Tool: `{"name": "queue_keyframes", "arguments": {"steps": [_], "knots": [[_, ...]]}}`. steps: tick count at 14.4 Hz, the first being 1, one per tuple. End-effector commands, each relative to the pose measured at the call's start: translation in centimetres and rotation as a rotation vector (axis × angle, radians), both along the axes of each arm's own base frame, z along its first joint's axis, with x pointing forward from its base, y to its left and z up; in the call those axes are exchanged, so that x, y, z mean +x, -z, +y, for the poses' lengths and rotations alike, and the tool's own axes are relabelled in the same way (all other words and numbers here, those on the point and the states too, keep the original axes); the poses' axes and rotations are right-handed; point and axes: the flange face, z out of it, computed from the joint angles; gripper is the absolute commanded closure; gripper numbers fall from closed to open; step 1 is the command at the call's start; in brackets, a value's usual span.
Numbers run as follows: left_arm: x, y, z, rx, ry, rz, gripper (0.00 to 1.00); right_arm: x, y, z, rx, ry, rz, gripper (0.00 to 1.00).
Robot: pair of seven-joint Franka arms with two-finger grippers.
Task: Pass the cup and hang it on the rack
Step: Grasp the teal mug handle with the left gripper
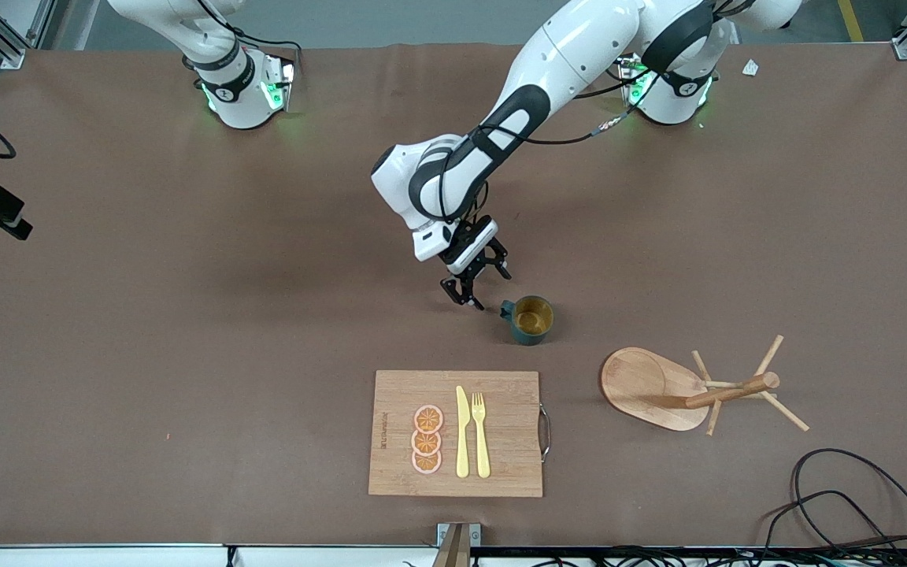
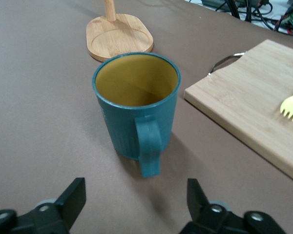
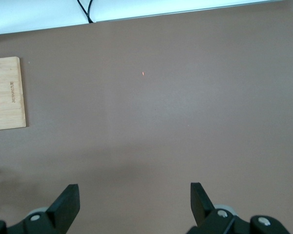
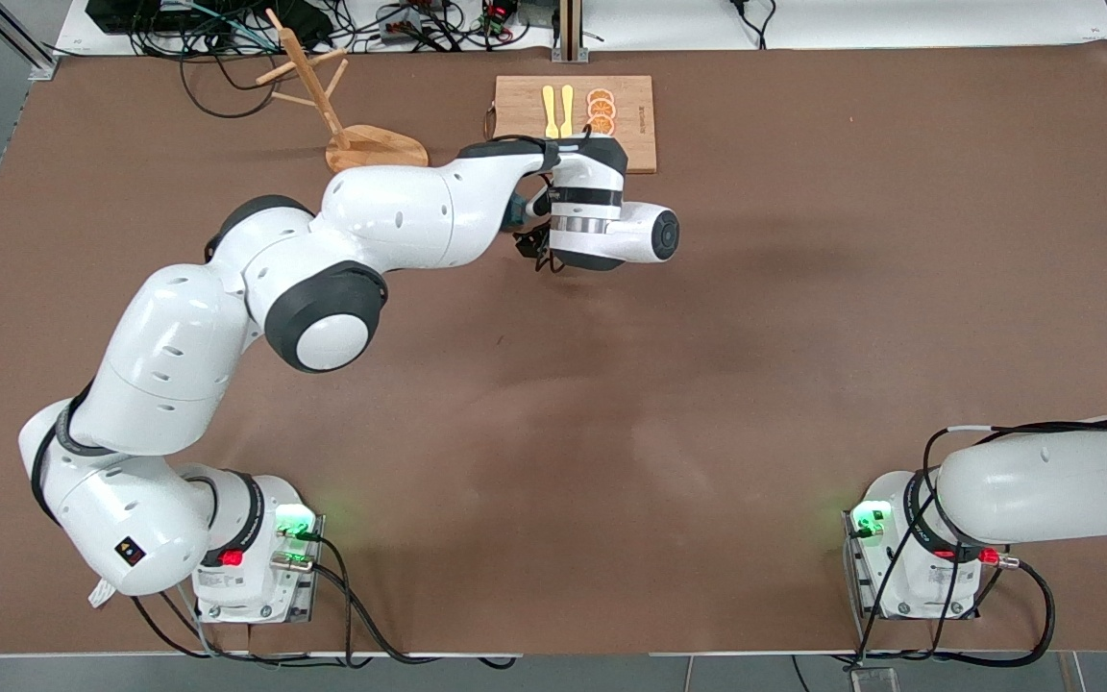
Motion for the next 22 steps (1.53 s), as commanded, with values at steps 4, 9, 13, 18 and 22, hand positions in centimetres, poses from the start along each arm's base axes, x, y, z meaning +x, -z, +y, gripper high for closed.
{"name": "queue_keyframes", "arguments": {"steps": [4,9,13,18,22], "knots": [[2.1,0.5,0.9,0.002,-0.035,-0.069,0.26,-0.6,-1.3,-0.8,-0.018,0.013,0.054,0.0],[2.5,2.4,1.5,0.014,-0.039,-0.054,0.45,-0.6,-2.0,-0.9,-0.022,0.018,0.034,0.0],[3.4,2.1,2.3,0.03,-0.043,-0.061,0.79,-0.3,-2.7,-1.1,-0.024,0.027,0.014,0.0],[4.2,0.6,2.6,0.123,0.079,0.05,1.0,-0.5,-1.8,-5.2,-0.002,0.095,0.033,0.0],[7.8,-6.6,4.5,0.065,0.079,0.164,1.0,-0.4,-1.8,-4.7,-0.003,0.089,0.038,0.0]]}}
